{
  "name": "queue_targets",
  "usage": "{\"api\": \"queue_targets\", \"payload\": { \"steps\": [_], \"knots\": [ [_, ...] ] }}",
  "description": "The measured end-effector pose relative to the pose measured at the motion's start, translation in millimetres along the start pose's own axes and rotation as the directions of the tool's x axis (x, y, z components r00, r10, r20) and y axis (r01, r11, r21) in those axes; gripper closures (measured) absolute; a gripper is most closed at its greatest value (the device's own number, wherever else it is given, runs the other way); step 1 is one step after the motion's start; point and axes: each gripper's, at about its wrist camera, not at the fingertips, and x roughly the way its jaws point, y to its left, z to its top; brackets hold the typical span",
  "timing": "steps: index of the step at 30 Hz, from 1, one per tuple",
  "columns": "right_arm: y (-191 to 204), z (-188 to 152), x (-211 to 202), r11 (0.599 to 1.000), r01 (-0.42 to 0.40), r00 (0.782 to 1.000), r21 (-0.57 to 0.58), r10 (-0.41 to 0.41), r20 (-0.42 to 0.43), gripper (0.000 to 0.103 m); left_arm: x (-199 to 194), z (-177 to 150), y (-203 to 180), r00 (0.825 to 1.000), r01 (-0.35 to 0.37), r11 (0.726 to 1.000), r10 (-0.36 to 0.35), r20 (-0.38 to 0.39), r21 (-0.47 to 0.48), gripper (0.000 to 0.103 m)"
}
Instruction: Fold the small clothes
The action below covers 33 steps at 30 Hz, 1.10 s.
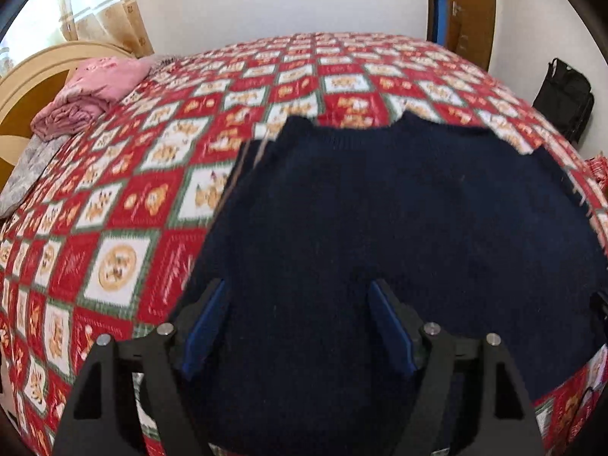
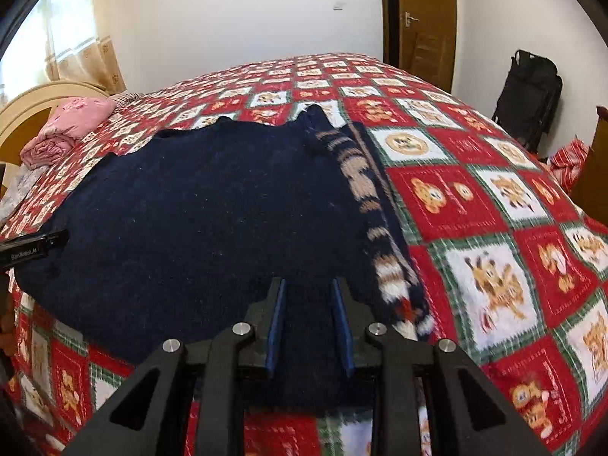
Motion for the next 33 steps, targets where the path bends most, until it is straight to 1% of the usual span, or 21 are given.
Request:
{"api": "queue_targets", "payload": {
  "steps": [4, 6, 7, 8, 9, 11, 13, 15, 18, 19, 22, 25, 26, 28, 31, 33],
  "knots": [
    [-15, -12, -6, 1.000, -0.015, 1.000, 0.022, 0.015, -0.020, 0.079, -3, -11, 7, 1.000, 0.013, 1.000, -0.013, 0.021, -0.001, 0.022],
    [-21, -11, -12, 0.998, -0.021, 0.999, 0.056, 0.023, -0.045, 0.079, -4, -14, 12, 0.999, 0.031, 1.000, -0.031, 0.028, -0.006, 0.021],
    [-23, -8, -16, 0.997, -0.025, 0.999, 0.076, 0.028, -0.043, 0.079, -5, -15, 13, 0.999, 0.037, 0.999, -0.037, 0.029, -0.006, 0.021],
    [-24, -1, -25, 0.995, -0.041, 0.999, 0.088, 0.042, -0.010, 0.079, -6, -15, 13, 0.999, 0.042, 0.999, -0.042, 0.029, -0.006, 0.021],
    [-21, 5, -31, 0.996, -0.047, 0.999, 0.072, 0.046, 0.020, 0.079, -9, -15, 14, 0.998, 0.047, 0.999, -0.047, 0.030, -0.006, 0.022],
    [-12, 28, -41, 0.999, -0.036, 0.996, 0.011, 0.035, 0.084, 0.079, -13, -14, 14, 0.998, 0.051, 0.999, -0.050, 0.037, -0.008, 0.021],
    [-3, 48, -42, 1.000, -0.029, 0.993, -0.009, 0.030, 0.118, 0.078, -16, -13, 18, 0.997, 0.053, 0.998, -0.051, 0.049, -0.024, 0.021],
    [7, 61, -36, 0.998, -0.062, 0.991, -0.014, 0.063, 0.122, 0.078, -20, -13, 27, 0.997, 0.058, 0.996, -0.053, 0.061, -0.072, 0.021],
    [32, 69, -18, 0.995, -0.090, 0.991, -0.046, 0.094, 0.095, 0.078, -23, -13, 45, 0.997, 0.063, 0.988, -0.056, 0.059, -0.139, 0.020],
    [38, 68, -14, 0.993, -0.106, 0.990, -0.044, 0.109, 0.083, 0.078, -22, -13, 48, 0.997, 0.056, 0.988, -0.048, 0.059, -0.146, 0.020],
    [72, 64, -2, 0.974, -0.224, 0.973, -0.032, 0.225, 0.047, 0.078, -18, -13, 54, 0.999, 0.001, 0.989, 0.006, 0.047, -0.151, 0.020],
    [108, 50, 3, 0.957, -0.275, 0.961, -0.096, 0.277, 0.016, 0.078, -10, -16, 59, 0.999, -0.023, 0.986, 0.027, 0.020, -0.165, 0.020],
    [122, 42, 6, 0.950, -0.286, 0.958, -0.128, 0.288, -0.002, 0.078, -7, -17, 60, 1.000, -0.024, 0.985, 0.026, 0.006, -0.171, 0.020],
    [137, 33, 12, 0.943, -0.287, 0.958, -0.166, 0.286, -0.029, 0.078, 0, -21, 61, 1.000, -0.017, 0.984, 0.014, -0.019, -0.180, 0.019],
    [149, 18, 31, 0.944, -0.277, 0.960, -0.181, 0.262, -0.101, 0.077, 4, -25, 62, 0.999, -0.029, 0.981, 0.026, -0.022, -0.194, 0.011],
    [148, 16, 31, 0.944, -0.276, 0.960, -0.178, 0.264, -0.090, 0.077, 3, -26, 63, 0.999, -0.035, 0.980, 0.032, -0.021, -0.198, 0.007]
  ]
}}
